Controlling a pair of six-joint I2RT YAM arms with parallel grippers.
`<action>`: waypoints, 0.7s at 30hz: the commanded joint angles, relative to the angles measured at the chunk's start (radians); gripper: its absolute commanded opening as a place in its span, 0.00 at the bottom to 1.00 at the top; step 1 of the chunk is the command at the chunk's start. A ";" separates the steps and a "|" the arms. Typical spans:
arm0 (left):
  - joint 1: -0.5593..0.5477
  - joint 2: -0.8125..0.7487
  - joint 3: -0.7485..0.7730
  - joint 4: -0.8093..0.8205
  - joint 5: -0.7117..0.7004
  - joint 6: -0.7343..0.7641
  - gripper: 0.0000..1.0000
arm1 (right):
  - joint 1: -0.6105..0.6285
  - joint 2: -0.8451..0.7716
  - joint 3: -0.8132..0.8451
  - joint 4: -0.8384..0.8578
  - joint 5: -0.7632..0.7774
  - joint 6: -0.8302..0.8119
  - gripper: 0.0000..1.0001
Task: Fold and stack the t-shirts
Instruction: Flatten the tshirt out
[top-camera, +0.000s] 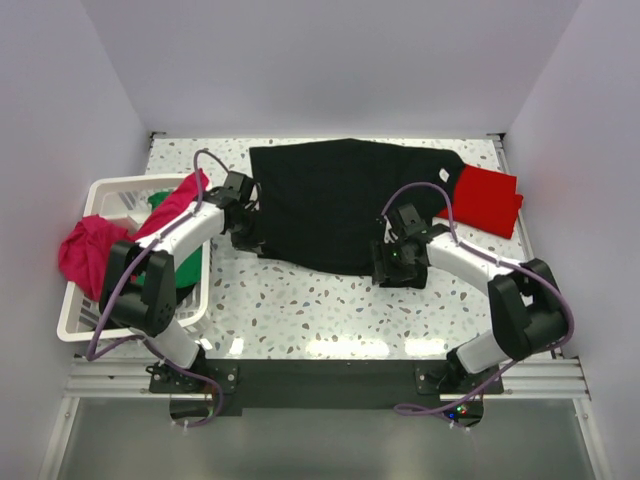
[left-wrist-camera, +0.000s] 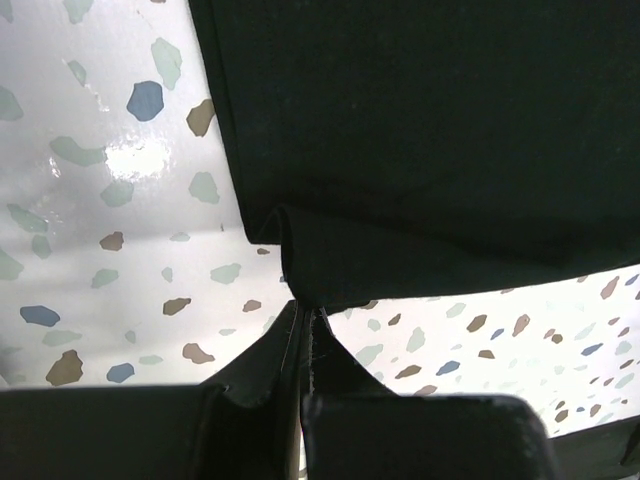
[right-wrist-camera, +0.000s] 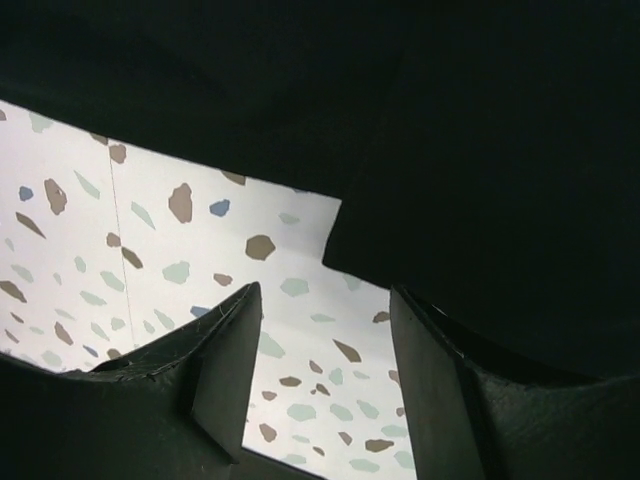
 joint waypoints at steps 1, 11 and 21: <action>0.012 -0.040 -0.012 -0.005 -0.004 0.023 0.00 | 0.022 0.028 0.060 0.047 0.061 -0.009 0.57; 0.012 -0.061 -0.020 -0.011 -0.007 0.020 0.00 | 0.053 0.115 0.083 0.042 0.154 -0.020 0.44; 0.012 -0.072 -0.032 -0.006 -0.008 0.013 0.00 | 0.072 0.183 0.096 -0.002 0.200 0.008 0.02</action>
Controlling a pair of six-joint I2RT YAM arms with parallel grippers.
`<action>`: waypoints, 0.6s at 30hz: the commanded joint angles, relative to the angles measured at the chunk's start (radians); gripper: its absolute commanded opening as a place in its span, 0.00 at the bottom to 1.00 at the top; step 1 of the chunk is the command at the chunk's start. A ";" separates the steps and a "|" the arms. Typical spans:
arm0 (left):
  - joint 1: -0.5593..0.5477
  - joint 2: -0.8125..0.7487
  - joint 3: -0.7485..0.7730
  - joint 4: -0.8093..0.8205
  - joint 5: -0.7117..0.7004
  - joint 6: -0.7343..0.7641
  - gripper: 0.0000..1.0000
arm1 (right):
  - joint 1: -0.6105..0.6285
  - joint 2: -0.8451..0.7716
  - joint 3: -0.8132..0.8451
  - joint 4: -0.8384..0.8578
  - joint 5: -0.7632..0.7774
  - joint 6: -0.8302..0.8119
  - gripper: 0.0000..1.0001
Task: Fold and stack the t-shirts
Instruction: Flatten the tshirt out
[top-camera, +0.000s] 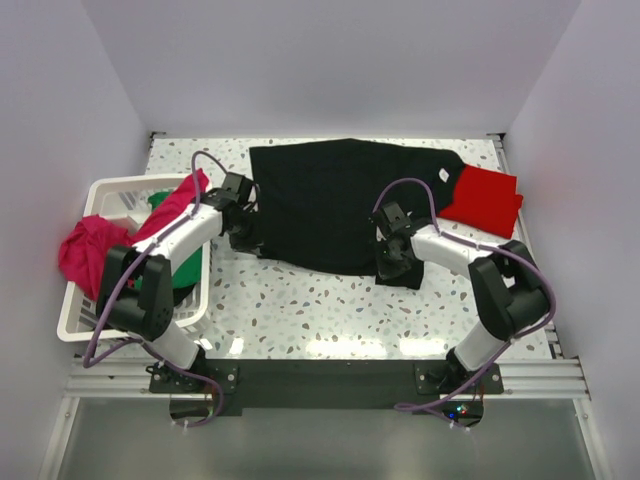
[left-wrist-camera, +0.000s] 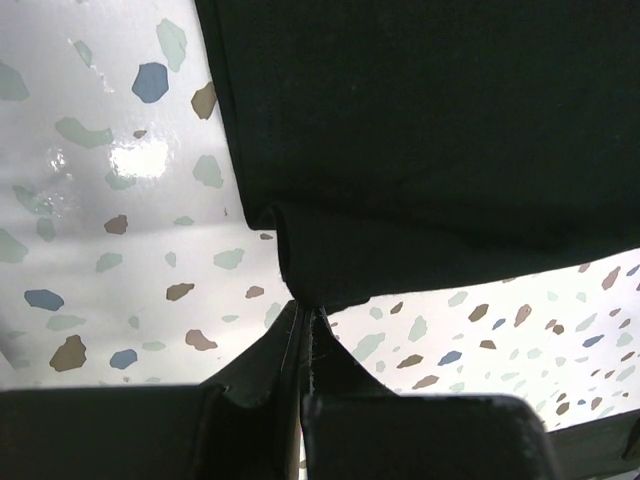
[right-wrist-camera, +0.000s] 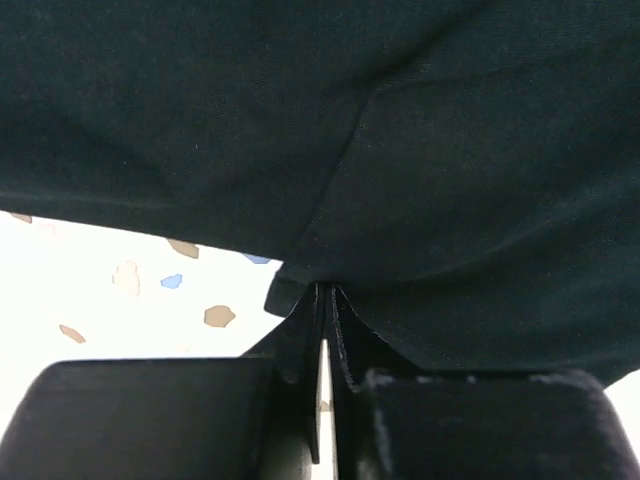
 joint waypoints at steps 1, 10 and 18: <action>0.012 -0.045 -0.017 0.008 -0.010 0.013 0.00 | 0.009 0.032 0.017 -0.022 0.022 0.017 0.00; 0.028 -0.034 0.001 0.003 -0.028 0.028 0.00 | -0.005 -0.080 0.182 -0.200 0.067 0.037 0.00; 0.091 -0.040 0.000 -0.015 -0.065 0.071 0.00 | -0.259 -0.308 0.181 -0.328 0.077 0.072 0.00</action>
